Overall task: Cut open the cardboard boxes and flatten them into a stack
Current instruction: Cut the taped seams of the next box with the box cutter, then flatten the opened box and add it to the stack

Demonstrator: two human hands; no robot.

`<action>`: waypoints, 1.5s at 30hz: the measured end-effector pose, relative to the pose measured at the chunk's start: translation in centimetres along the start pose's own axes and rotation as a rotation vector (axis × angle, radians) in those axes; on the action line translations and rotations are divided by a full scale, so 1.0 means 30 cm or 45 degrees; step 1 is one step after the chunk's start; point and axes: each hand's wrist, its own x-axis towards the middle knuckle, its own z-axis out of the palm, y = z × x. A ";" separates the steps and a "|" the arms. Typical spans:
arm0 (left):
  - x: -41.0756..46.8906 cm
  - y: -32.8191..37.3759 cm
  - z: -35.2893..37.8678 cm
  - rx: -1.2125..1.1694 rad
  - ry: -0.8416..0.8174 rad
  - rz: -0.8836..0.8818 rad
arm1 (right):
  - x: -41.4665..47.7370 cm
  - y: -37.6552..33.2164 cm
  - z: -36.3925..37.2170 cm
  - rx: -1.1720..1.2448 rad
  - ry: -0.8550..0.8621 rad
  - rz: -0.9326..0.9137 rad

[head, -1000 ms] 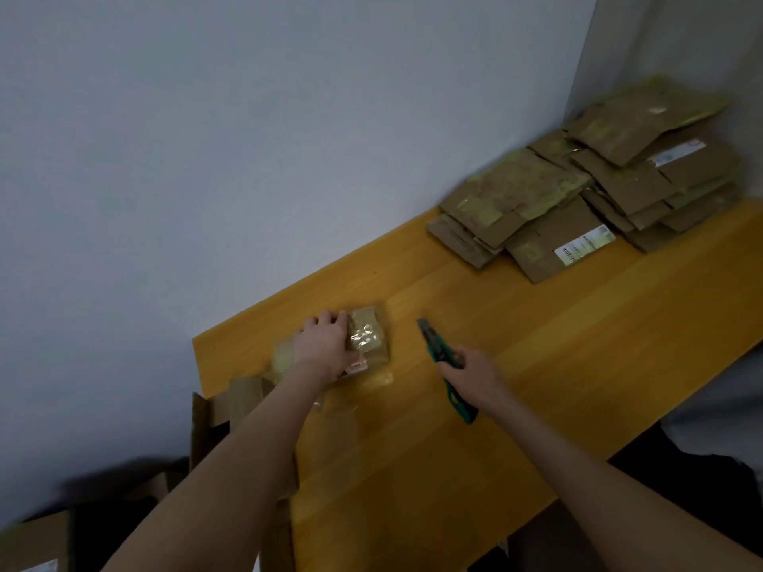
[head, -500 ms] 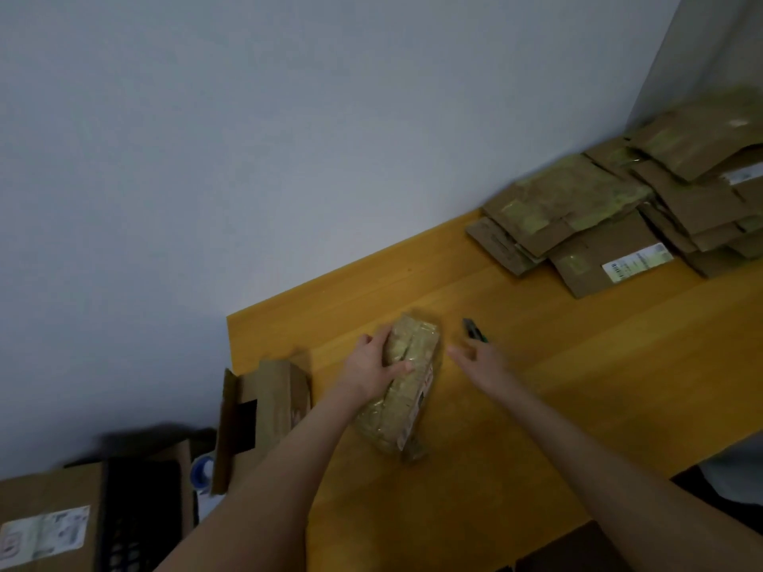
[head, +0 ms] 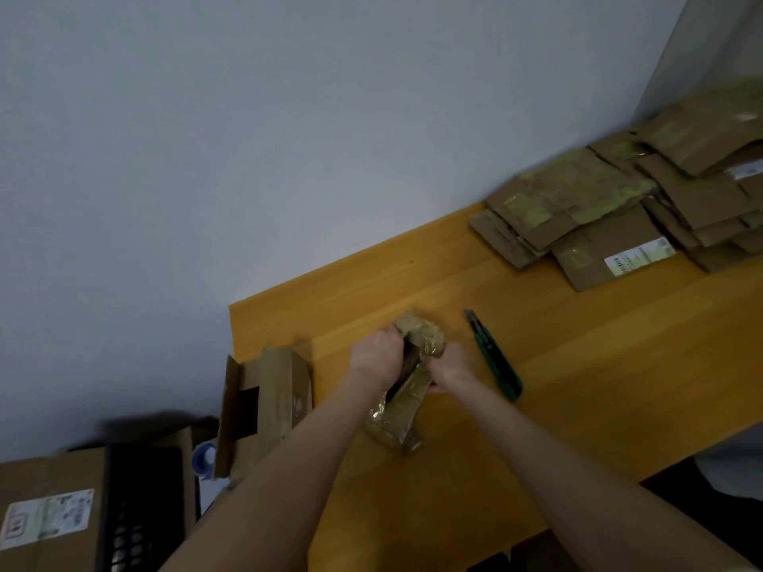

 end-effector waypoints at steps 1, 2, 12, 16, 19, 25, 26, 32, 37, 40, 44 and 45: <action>0.002 -0.020 -0.009 -0.061 -0.029 0.029 | -0.001 0.005 -0.007 -0.003 -0.007 0.008; 0.003 -0.039 -0.017 -0.122 -0.067 0.054 | -0.005 0.008 -0.012 0.014 -0.022 0.017; -0.032 -0.137 -0.024 -0.604 -0.257 0.110 | -0.059 0.031 -0.061 0.274 -0.163 0.067; -0.095 -0.171 -0.041 -1.210 -0.313 0.057 | -0.067 0.065 -0.094 0.329 -0.164 0.045; -0.128 -0.170 -0.079 -1.257 -0.246 0.079 | -0.075 0.072 -0.122 0.300 -0.138 -0.048; -0.137 -0.072 -0.203 -0.823 0.258 0.024 | -0.105 -0.082 -0.118 0.018 0.149 -0.350; -0.140 -0.059 -0.229 -0.795 0.348 0.023 | -0.120 -0.123 -0.123 0.031 0.174 -0.386; -0.138 -0.022 -0.369 -0.910 0.663 0.025 | -0.198 -0.340 -0.205 -0.235 0.371 -0.506; -0.134 -0.036 -0.419 -1.052 0.724 -0.073 | -0.254 -0.436 -0.288 -0.225 0.293 -0.647; -0.133 -0.069 -0.442 -1.342 0.639 -0.090 | -0.286 -0.444 -0.327 0.162 0.276 -0.616; -0.161 -0.118 -0.434 -1.849 0.442 -0.040 | -0.299 -0.421 -0.348 0.314 0.094 -0.560; -0.169 -0.122 -0.436 -1.943 0.407 -0.030 | -0.295 -0.429 -0.348 0.256 0.175 -0.613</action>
